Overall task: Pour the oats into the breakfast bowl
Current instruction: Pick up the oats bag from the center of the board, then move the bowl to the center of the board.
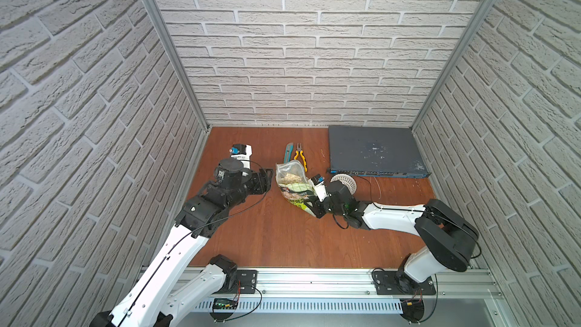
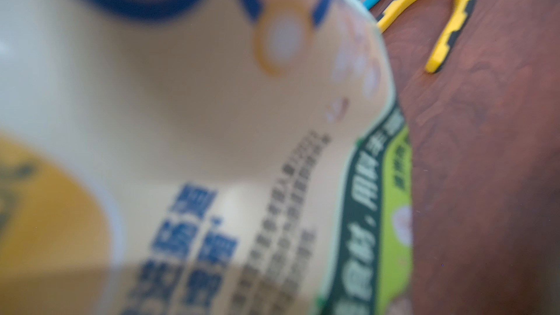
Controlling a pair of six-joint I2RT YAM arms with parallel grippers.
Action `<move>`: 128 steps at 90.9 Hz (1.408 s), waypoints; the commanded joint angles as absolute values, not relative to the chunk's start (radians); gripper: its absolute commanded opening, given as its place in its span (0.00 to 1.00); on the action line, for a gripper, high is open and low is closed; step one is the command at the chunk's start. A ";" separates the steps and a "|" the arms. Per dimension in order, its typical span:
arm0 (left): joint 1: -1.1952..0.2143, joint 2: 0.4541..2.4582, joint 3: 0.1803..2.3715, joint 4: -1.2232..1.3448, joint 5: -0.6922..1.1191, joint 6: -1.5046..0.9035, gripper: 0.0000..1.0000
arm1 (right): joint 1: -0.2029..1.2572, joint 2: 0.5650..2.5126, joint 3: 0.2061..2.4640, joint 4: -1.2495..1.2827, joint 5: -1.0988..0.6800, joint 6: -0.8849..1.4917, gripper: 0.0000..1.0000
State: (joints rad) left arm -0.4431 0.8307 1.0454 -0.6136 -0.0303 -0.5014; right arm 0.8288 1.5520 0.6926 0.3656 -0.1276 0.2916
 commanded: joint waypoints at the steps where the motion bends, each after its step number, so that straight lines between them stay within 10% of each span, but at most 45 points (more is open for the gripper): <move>1: -0.436 0.805 0.980 -0.527 -0.043 -0.501 0.77 | 0.782 1.388 0.768 0.422 -0.105 0.275 0.03; 35: -0.441 1.010 0.742 -0.145 0.180 -0.770 0.83 | 0.517 1.035 0.824 0.005 0.033 0.236 0.03; 62: -0.558 1.468 0.949 -0.052 0.333 -0.791 0.81 | 0.393 0.830 0.812 -0.218 0.144 0.173 0.03; 128: -0.704 2.070 1.455 -0.202 0.330 -0.711 0.44 | 0.385 0.718 0.809 -0.343 0.224 0.154 0.03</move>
